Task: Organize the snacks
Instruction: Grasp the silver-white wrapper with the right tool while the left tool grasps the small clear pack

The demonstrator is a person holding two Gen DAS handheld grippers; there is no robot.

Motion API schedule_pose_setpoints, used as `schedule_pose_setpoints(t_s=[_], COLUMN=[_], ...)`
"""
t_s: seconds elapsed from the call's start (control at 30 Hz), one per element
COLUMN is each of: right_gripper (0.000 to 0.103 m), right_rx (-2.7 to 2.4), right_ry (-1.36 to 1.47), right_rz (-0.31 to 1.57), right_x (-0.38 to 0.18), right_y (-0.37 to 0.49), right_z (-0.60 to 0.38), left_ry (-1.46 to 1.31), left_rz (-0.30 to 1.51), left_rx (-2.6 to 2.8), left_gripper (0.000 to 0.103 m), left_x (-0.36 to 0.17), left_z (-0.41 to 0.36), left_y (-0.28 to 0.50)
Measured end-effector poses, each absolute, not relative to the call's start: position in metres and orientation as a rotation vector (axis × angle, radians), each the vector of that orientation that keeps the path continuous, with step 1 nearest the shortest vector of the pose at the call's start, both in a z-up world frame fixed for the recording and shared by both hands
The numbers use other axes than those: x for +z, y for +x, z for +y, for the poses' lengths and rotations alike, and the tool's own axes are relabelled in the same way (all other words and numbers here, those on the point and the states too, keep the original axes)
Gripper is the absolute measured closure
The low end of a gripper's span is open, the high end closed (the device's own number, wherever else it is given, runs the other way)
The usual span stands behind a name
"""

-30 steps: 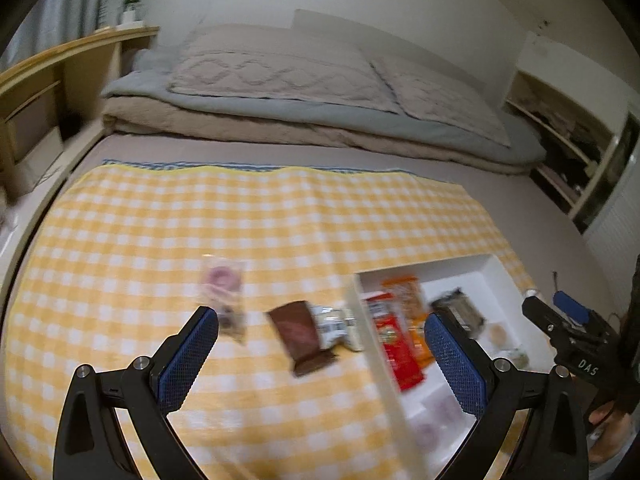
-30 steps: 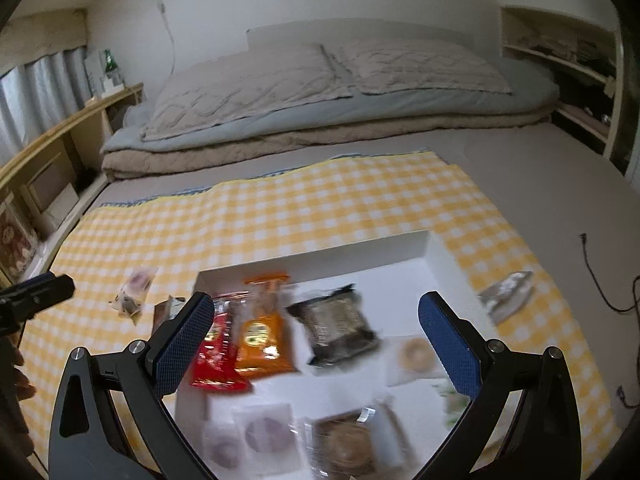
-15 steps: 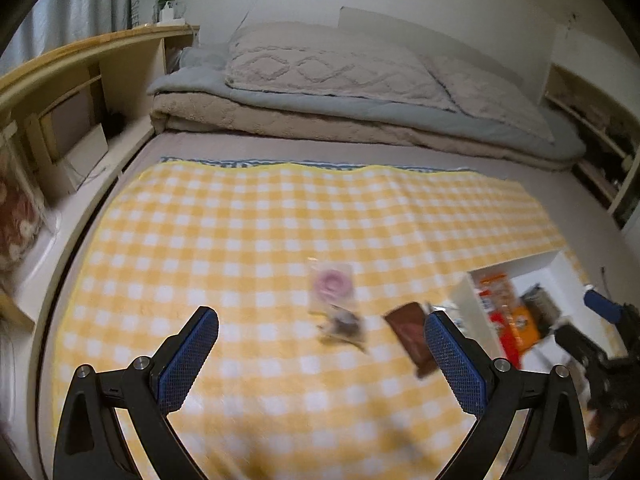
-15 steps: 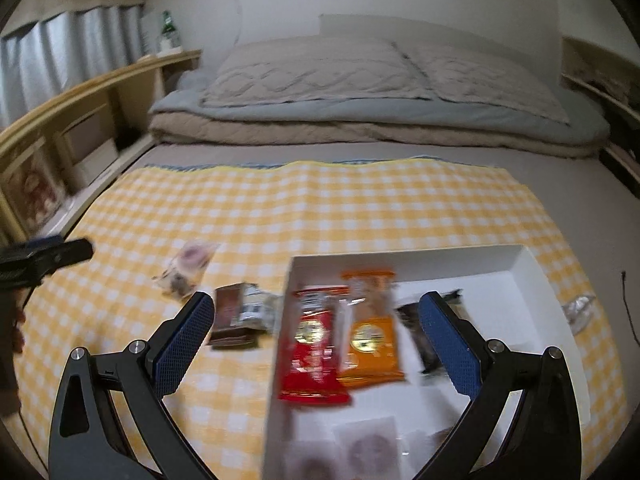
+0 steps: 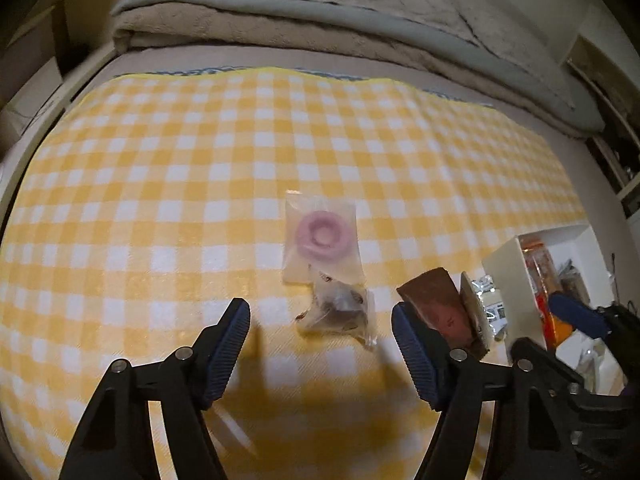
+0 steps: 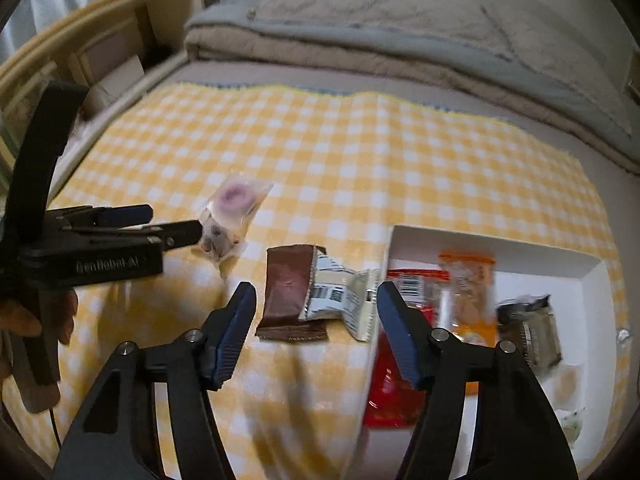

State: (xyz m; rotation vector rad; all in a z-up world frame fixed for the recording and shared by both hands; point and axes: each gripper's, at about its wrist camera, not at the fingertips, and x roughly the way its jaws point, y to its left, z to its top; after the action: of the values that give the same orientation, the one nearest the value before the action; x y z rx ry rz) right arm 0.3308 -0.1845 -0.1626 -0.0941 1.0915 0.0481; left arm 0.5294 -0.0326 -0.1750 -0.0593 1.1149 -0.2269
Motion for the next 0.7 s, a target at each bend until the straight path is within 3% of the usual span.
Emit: schedule_pose_setpoints(t_s=[0.07,0.3,0.43,0.57,0.7], right_gripper=[0.048,0.054,0.074,0.08,0.084], right_rx=[0.049,0.006,-0.032,-0.011,0.009], right_ry=[-0.081,-0.158,-0.223,-0.26,-0.264], right_rz=[1.127,1.211,1.225,1.214,1.182], right_x=[-0.173,-0.205,-0.213,-0.209,-0.198], right_y=[0.34,0.359,0.36,0.354,0.345], right_z=[-0.183,-0.174,-0.176,-0.178,-0.178], left_ry=[-0.067,-0.018,-0.049,-0.082,-0.104], left_rz=[1.121,1.157,1.18,1.195,1.204], left_rx=[-0.226,-0.183,-0.173,-0.167,-0.172], left_gripper=[0.033,0.042,0.054,0.063,0.066], left_x=[-0.181,-0.209,-0.215,-0.222,-0.221], left_z=[-0.039,-0.059,-0.06,-0.058,-0.049], left_y=[0.537,0.55,0.555,0.562,0.557])
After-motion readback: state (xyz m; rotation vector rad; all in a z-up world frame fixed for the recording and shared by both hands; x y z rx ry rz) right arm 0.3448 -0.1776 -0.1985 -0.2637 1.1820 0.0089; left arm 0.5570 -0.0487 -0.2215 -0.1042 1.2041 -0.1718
